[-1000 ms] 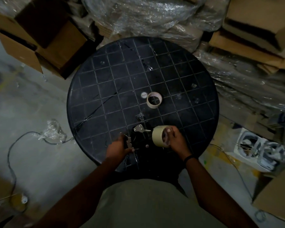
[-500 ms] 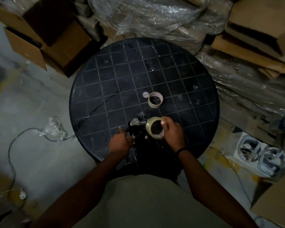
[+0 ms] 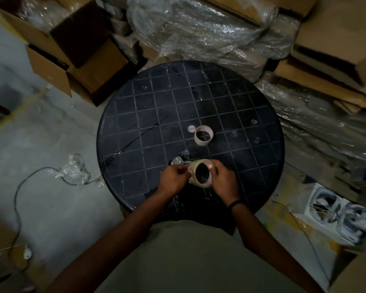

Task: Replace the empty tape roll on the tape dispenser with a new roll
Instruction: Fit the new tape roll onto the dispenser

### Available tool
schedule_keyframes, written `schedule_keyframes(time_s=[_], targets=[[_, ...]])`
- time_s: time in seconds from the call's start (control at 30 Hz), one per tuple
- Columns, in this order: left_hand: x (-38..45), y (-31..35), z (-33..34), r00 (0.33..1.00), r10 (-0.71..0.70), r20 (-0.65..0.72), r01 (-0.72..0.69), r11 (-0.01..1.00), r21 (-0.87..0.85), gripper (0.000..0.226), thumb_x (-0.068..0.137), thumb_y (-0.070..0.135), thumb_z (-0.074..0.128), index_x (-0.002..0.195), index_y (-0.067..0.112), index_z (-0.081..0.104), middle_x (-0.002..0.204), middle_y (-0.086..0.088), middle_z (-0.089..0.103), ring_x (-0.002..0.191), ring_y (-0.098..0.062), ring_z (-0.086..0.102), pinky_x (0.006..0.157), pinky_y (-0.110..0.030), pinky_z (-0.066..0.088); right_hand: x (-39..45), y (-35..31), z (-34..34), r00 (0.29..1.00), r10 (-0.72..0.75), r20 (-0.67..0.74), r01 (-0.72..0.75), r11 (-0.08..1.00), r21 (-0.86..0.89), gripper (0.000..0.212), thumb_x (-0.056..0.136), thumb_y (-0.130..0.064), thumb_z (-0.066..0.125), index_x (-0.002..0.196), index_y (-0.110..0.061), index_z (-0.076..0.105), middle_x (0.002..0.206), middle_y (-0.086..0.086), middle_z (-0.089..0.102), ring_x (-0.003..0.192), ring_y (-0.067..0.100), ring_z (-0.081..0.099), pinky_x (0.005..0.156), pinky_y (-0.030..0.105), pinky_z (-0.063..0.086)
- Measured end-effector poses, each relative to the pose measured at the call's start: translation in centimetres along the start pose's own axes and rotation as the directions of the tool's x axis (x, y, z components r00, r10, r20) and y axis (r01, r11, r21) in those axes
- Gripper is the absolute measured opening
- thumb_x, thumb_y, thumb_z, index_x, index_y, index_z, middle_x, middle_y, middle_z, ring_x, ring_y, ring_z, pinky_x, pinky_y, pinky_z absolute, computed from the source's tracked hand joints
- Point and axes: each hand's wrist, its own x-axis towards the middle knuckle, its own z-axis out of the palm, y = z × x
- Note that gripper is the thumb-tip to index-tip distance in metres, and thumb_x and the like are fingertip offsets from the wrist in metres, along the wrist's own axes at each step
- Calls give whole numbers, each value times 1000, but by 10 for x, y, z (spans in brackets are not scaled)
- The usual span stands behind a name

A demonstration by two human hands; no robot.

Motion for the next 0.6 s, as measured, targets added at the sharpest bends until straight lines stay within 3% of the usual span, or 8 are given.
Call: schedule_keyframes(time_s=[0.1, 0.2, 0.3, 0.4, 0.47, 0.53, 0.6], targets=[[6, 8, 0, 999, -38, -14, 37, 998, -53, 24, 92, 25, 69, 113, 20, 78, 88, -3, 78, 79, -18, 73, 75, -31, 56, -3, -8, 0, 997, -73, -12, 72, 995, -68, 31, 103, -41, 44, 130, -32, 56, 109, 8, 73, 97, 30, 69, 80, 41, 57], [14, 11, -4, 988, -157, -1, 151, 955, -256, 28, 88, 33, 73, 93, 7, 80, 70, -8, 72, 65, -23, 65, 70, -45, 59, -1, -14, -4, 992, -123, -20, 120, 987, -110, 33, 103, -41, 44, 134, -35, 52, 108, 10, 72, 99, 30, 67, 80, 43, 57], [17, 21, -13, 951, -296, 85, 302, 839, -452, 46, 90, 45, 72, 97, 0, 76, 82, -15, 75, 72, -24, 67, 74, -39, 60, 2, -18, -12, 985, -175, -6, 172, 974, -149, 34, 103, -37, 46, 137, -34, 54, 113, 7, 71, 104, 28, 63, 82, 39, 55], [22, 25, -17, 923, -355, 151, 380, 771, -511, 46, 89, 43, 75, 103, -1, 74, 91, -20, 75, 76, -26, 68, 73, -37, 62, 4, -21, -20, 961, -274, 31, 275, 949, -154, 34, 103, -32, 50, 136, -32, 58, 125, -2, 69, 110, 22, 58, 86, 30, 47], [23, 24, -17, 904, -392, 172, 422, 750, -509, 37, 89, 33, 77, 102, -1, 74, 98, -22, 75, 79, -27, 70, 66, -33, 62, 5, -24, -25, 945, -319, 74, 327, 934, -142, 34, 102, -29, 52, 135, -30, 61, 132, -7, 66, 114, 20, 55, 91, 27, 42], [23, 24, -16, 887, -423, 184, 454, 735, -503, 14, 90, 15, 74, 97, 3, 74, 96, -21, 74, 75, -24, 70, 57, -28, 60, 8, -27, -29, 938, -327, 114, 341, 929, -145, 33, 102, -27, 54, 134, -30, 61, 133, -7, 65, 115, 20, 54, 95, 31, 44], [21, 26, -15, 874, -444, 199, 480, 722, -497, 8, 89, 3, 70, 95, 5, 75, 93, -18, 73, 70, -21, 68, 52, -25, 58, 10, -26, -31, 935, -332, 127, 350, 922, -164, 33, 101, -28, 55, 133, -31, 61, 132, -7, 66, 113, 22, 55, 96, 35, 46]])
